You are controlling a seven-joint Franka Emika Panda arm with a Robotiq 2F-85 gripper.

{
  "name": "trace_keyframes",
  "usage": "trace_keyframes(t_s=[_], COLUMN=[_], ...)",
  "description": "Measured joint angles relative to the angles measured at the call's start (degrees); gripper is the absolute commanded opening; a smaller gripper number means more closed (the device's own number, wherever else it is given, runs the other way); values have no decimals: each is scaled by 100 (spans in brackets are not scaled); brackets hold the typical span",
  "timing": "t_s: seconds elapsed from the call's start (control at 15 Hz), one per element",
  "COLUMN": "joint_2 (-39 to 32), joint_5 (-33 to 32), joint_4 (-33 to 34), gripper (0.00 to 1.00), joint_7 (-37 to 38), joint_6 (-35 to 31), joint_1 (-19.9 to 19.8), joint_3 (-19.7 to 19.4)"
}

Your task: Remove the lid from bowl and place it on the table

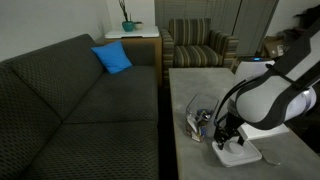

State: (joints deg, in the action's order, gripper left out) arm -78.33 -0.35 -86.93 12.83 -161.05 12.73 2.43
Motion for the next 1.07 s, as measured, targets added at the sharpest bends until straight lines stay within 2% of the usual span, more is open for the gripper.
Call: trace_keyframes(t_s=[0.47,0.8,1.07], joint_2=[278,864,1432], joint_5=[-2,-3,-9], joint_4=[-748,-1387,-1820], gripper=[100,100,100], joint_7=[-1,-77,-304], joint_6=[-928,-1589,-1792], joint_1=[49,169,190], joint_3=[-333,-523,-523])
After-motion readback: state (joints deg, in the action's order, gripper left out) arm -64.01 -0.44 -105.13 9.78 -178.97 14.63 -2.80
